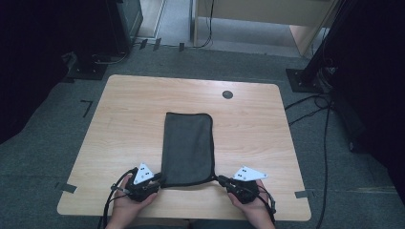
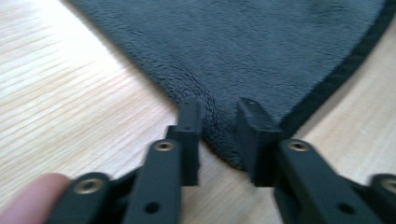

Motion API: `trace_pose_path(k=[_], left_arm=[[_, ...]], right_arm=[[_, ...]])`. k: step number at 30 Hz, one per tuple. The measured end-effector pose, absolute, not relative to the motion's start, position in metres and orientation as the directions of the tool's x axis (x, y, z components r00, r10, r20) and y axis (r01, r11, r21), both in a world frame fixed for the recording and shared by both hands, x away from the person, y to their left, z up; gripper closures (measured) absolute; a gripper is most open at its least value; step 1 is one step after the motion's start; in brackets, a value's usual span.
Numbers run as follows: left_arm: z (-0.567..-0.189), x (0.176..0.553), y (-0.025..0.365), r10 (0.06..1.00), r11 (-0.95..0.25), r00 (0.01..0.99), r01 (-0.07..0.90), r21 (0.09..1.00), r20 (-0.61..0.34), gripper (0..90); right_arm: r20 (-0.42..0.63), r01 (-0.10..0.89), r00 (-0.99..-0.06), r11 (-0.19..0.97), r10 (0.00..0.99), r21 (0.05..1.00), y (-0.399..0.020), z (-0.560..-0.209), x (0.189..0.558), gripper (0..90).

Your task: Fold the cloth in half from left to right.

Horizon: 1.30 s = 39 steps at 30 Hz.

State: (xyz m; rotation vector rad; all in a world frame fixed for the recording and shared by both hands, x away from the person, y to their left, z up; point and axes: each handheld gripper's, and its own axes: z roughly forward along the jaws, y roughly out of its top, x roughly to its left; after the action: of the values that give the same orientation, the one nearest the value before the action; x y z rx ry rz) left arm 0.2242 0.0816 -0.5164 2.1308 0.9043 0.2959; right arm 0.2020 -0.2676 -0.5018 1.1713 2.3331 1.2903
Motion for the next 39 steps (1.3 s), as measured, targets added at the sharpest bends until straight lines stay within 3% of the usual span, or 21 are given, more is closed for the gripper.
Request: trace_pose_path(k=[5, 20, 24, 26, 29, 39], left_arm=[[-0.515, 0.224, 0.083, 0.68, -0.436, 0.727, 0.499, 0.749, -0.089, 87.5], [-0.509, 0.22, 0.085, 0.631, -0.466, 0.767, 0.491, 0.736, -0.112, 88.9], [-0.51, 0.222, 0.088, 0.629, -0.471, 0.768, 0.499, 0.728, -0.12, 88.7], [-0.511, 0.223, 0.09, 0.637, -0.465, 0.76, 0.508, 0.725, -0.124, 84.5], [-0.512, 0.227, 0.092, 0.669, -0.428, 0.73, 0.533, 0.73, -0.141, 64.7], [-0.506, 0.253, 0.101, 0.718, -0.3, 0.655, 0.596, 0.745, -0.235, 54.7]], right_arm=[[0.167, 0.537, -0.656, 0.299, 0.736, 0.789, -0.268, -0.503, 0.203, 87.2], [0.154, 0.551, -0.681, 0.362, 0.716, 0.752, -0.271, -0.505, 0.192, 87.8], [0.129, 0.538, -0.716, 0.426, 0.686, 0.728, -0.264, -0.506, 0.188, 87.7], [0.146, 0.541, -0.742, 0.456, 0.654, 0.706, -0.262, -0.509, 0.19, 84.8], [0.157, 0.55, -0.725, 0.426, 0.671, 0.718, -0.262, -0.509, 0.195, 66.6], [0.174, 0.557, -0.675, 0.339, 0.717, 0.759, -0.27, -0.492, 0.231, 53.1]])
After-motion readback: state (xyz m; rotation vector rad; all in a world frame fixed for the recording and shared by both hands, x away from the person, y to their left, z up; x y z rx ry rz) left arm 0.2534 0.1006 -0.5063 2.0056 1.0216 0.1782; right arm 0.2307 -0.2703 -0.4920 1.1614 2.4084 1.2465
